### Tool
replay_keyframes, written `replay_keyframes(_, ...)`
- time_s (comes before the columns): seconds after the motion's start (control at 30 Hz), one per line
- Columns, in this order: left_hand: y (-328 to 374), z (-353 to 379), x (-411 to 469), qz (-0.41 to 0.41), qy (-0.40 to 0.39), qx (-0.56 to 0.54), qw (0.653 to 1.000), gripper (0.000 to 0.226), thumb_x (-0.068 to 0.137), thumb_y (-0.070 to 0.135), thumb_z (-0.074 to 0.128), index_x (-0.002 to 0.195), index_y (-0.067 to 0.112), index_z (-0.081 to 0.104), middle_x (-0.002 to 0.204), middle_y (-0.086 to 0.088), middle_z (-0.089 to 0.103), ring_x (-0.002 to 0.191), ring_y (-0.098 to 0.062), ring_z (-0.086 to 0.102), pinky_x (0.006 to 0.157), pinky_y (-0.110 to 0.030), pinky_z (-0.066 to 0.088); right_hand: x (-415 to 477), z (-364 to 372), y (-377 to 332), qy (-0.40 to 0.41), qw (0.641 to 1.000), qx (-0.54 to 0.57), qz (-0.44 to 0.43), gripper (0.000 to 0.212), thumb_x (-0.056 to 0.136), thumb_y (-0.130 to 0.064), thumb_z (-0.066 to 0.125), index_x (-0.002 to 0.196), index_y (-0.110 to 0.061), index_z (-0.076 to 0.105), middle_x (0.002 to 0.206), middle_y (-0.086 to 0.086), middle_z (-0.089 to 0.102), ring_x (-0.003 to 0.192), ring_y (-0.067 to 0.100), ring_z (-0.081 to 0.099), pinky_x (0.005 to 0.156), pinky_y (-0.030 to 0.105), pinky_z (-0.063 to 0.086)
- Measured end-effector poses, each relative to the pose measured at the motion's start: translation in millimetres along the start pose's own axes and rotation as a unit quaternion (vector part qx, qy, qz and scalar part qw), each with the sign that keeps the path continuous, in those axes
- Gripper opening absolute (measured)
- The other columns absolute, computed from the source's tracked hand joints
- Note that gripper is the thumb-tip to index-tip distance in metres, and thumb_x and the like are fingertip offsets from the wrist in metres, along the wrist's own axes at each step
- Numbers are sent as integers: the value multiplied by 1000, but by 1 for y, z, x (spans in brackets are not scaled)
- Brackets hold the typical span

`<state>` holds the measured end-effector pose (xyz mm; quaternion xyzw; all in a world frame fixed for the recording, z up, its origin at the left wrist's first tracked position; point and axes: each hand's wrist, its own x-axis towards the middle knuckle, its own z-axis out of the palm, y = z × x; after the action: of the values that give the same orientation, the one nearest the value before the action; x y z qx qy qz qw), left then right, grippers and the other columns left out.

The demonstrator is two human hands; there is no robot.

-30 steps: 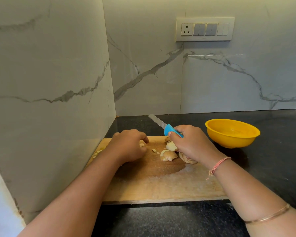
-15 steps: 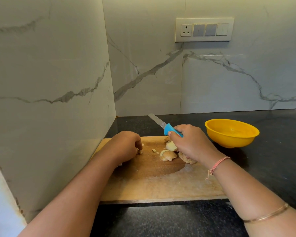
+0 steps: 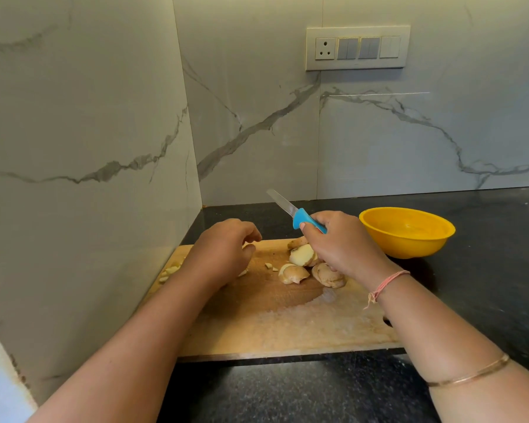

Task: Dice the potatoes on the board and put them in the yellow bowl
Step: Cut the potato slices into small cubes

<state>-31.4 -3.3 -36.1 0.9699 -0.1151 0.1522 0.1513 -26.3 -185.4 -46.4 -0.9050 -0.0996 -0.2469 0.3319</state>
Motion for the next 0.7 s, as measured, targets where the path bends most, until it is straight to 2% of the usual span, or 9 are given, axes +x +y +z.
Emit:
replay_keyframes(0.27, 19, 18, 14, 28, -81, -10, 996, 30, 97, 23, 52, 127, 26, 56, 125, 5, 59, 105, -11, 57, 89, -24, 49, 1, 0, 3, 18, 1000, -15, 0, 35, 98, -33, 45, 123, -13, 58, 99, 1, 63, 79, 11, 56, 61, 17, 45)
replay_keyframes(0.37, 32, 25, 23, 25, -74, -36, 996, 35, 96, 31, 53, 131, 25, 52, 128, 3, 58, 107, -11, 56, 93, -27, 50, 1, 1, 4, 24, 1000, -15, 2, 35, 98, -33, 45, 123, -13, 58, 103, 3, 64, 81, 10, 55, 61, 16, 43)
replay_keyframes(0.47, 45, 31, 34, 14, -53, -56, 997, 49, 96, 23, 55, 141, 22, 39, 139, 0, 49, 118, -16, 53, 97, -29, 46, 2, 1, 4, 37, 999, -13, 3, 36, 98, -34, 45, 125, -14, 57, 108, 3, 64, 84, 10, 55, 63, 16, 41)
replay_keyframes(0.53, 50, 34, 40, 5, -80, -58, 995, 54, 95, 17, 55, 144, 19, 34, 140, -2, 48, 119, -18, 53, 96, -29, 47, 2, 0, 5, 45, 999, -14, 3, 36, 98, -34, 45, 126, -14, 57, 110, 3, 64, 85, 9, 54, 62, 14, 41)
replay_keyframes(0.63, 52, 37, 43, 2, -98, -51, 994, 45, 95, 15, 54, 139, 19, 43, 130, -1, 57, 106, -15, 59, 92, -27, 50, 2, 0, 5, 51, 999, -15, 3, 36, 98, -34, 45, 124, -14, 58, 110, 3, 64, 83, 8, 53, 60, 12, 39)
replay_keyframes(0.7, 50, 37, 42, 6, -87, -33, 996, 41, 96, 17, 53, 136, 20, 47, 125, -1, 60, 103, -15, 59, 92, -27, 51, 2, 0, 5, 52, 999, -15, 1, 36, 98, -34, 45, 125, -14, 57, 112, 3, 64, 84, 8, 52, 64, 14, 41)
